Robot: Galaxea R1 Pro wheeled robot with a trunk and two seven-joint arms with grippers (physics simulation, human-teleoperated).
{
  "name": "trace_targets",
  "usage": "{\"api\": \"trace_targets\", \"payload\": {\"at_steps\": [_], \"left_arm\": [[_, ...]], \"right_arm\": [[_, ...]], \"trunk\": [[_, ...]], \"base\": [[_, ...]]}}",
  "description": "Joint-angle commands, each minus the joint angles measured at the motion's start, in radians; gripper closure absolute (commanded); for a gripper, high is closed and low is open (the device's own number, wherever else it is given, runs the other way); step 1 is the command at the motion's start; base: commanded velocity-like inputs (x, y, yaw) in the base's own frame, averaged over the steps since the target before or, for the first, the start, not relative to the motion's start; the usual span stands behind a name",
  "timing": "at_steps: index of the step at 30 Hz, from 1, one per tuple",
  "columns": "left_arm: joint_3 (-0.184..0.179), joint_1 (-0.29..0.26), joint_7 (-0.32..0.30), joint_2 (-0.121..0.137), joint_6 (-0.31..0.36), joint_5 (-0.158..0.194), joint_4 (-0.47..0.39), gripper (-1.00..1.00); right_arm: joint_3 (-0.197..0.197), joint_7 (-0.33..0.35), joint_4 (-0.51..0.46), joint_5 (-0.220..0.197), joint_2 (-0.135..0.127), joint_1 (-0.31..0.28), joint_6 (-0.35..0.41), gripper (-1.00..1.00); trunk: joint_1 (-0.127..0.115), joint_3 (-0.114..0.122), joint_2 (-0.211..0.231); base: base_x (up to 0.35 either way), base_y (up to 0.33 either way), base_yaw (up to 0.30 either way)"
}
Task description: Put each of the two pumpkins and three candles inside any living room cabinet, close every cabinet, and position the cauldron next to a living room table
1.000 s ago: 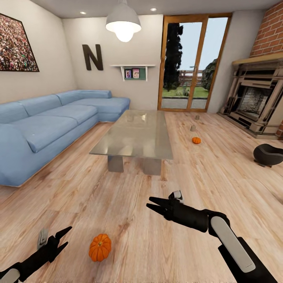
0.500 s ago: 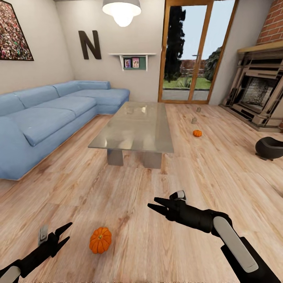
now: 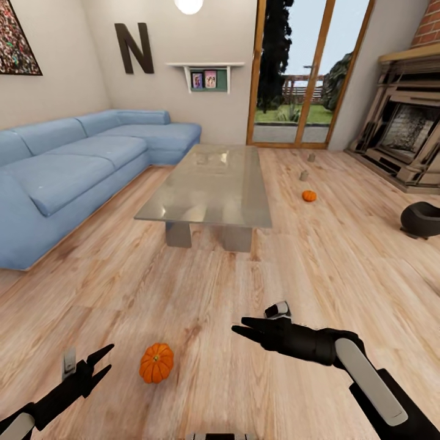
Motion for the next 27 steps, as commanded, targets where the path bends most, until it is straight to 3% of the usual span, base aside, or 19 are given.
{"api": "trace_targets", "payload": {"at_steps": [1, 6, 8, 9, 11, 13, 27], "left_arm": [[0.001, 0.0, -0.001, 0.0, 0.008, 0.005, 0.0, -1.0], [0.001, 0.0, -0.002, 0.0, 0.008, 0.005, -0.004, -1.0], [0.001, 0.0, -0.003, 0.001, 0.008, 0.005, -0.006, -1.0], [0.001, 0.0, -0.003, 0.001, 0.008, 0.005, -0.007, -1.0], [0.001, 0.0, -0.003, 0.0, 0.008, 0.005, -0.007, -1.0], [0.001, 0.0, -0.003, -0.001, 0.008, 0.005, -0.007, -1.0], [-0.001, 0.0, -0.003, -0.005, 0.004, 0.005, -0.021, -1.0]], "right_arm": [[0.005, -0.004, 0.0, 0.002, -0.006, -0.001, 0.004, -1.0], [0.003, -0.017, 0.0, 0.006, -0.016, -0.001, 0.009, -1.0], [-0.023, -0.018, 0.0, 0.007, -0.039, -0.001, 0.024, -1.0], [-0.055, -0.012, 0.0, 0.006, -0.066, -0.001, 0.035, -1.0], [-0.082, 0.0, 0.001, 0.007, -0.097, -0.001, 0.039, -1.0], [-0.095, 0.016, 0.001, 0.007, -0.113, -0.001, 0.042, -1.0], [-0.094, 0.024, 0.002, 0.007, -0.12, -0.001, 0.043, -1.0]], "trunk": [[0.0, -0.005, -0.001], [0.002, -0.024, -0.002], [0.003, -0.032, -0.002], [0.004, -0.036, -0.002], [0.005, -0.043, -0.003], [0.006, -0.051, -0.003], [0.012, -0.105, -0.007]], "base": [[0.0, 0.0, 0.0], [0.0, 0.0, 0.0], [0.0, 0.0, 0.0], [0.0, 0.0, 0.0], [0.0, 0.0, 0.0], [0.0, 0.0, 0.0], [0.0, 0.0, 0.0]]}}
